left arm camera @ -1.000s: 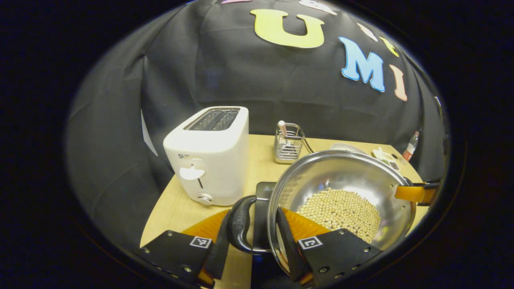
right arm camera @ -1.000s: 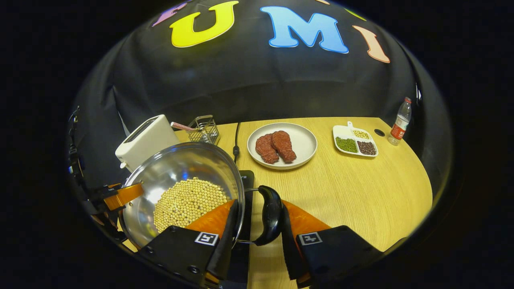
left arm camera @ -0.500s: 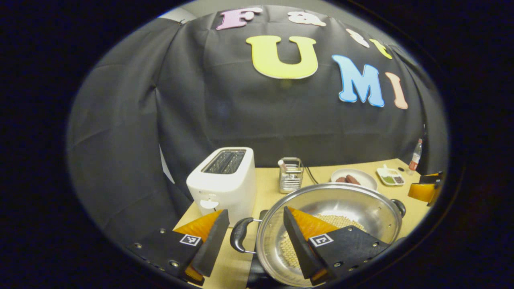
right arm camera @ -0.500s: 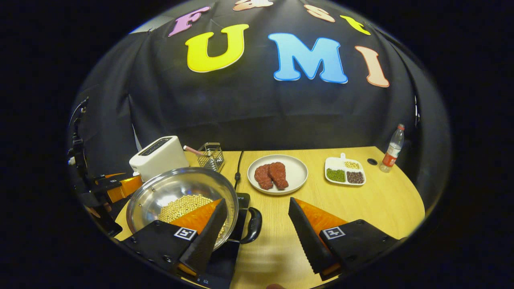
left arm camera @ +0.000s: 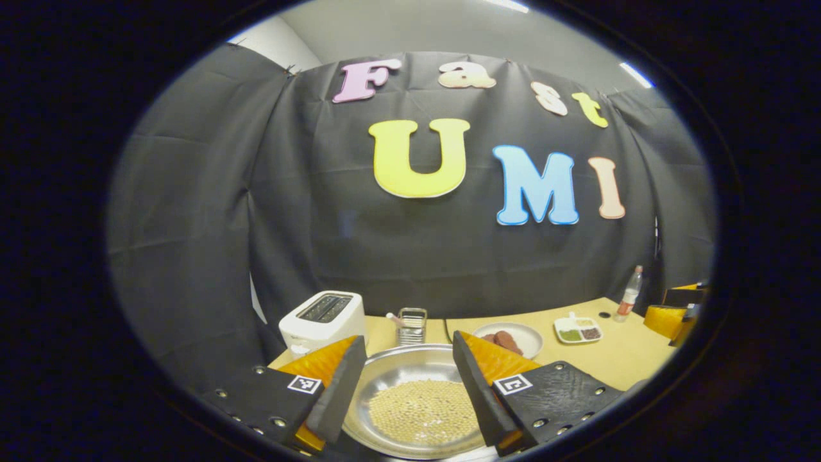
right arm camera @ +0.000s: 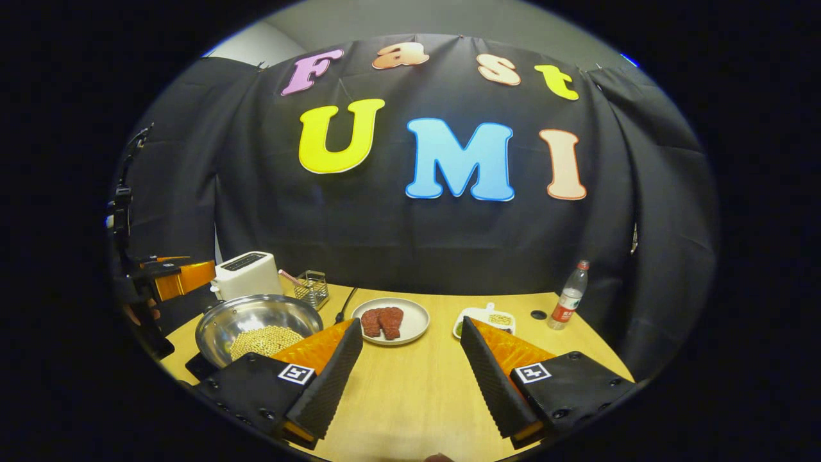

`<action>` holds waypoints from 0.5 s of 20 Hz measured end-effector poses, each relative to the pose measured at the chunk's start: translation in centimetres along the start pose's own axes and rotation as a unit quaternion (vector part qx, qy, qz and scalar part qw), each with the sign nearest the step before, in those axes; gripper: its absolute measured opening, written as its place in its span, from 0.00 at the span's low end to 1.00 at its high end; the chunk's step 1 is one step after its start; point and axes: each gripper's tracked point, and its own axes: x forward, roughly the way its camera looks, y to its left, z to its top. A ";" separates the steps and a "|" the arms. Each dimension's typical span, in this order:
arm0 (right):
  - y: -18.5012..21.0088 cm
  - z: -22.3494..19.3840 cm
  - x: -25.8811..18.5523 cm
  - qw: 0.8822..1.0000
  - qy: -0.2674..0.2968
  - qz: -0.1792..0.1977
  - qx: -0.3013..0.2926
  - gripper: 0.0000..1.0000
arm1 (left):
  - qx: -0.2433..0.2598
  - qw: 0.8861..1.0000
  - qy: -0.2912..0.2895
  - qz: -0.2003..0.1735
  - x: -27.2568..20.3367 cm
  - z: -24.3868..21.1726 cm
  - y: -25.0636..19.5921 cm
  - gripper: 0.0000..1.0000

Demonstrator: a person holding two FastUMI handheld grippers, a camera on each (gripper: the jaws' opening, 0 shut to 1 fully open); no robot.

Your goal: First push the handle of the pot to place it horizontally, then grasp the pot with both hands and set it on the induction cooktop.

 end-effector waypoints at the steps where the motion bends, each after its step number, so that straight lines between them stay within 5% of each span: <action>1: -1.3 0.3 -1.2 1.000 -0.010 -0.002 -0.002 0.94 | 0.000 1.000 -0.008 -0.001 -1.0 0.8 -1.4 0.80; 10: -10.0 2.4 -10.8 0.997 -0.071 -0.005 0.006 0.98 | 0.001 0.997 -0.074 -0.013 -12.1 7.3 -11.7 0.79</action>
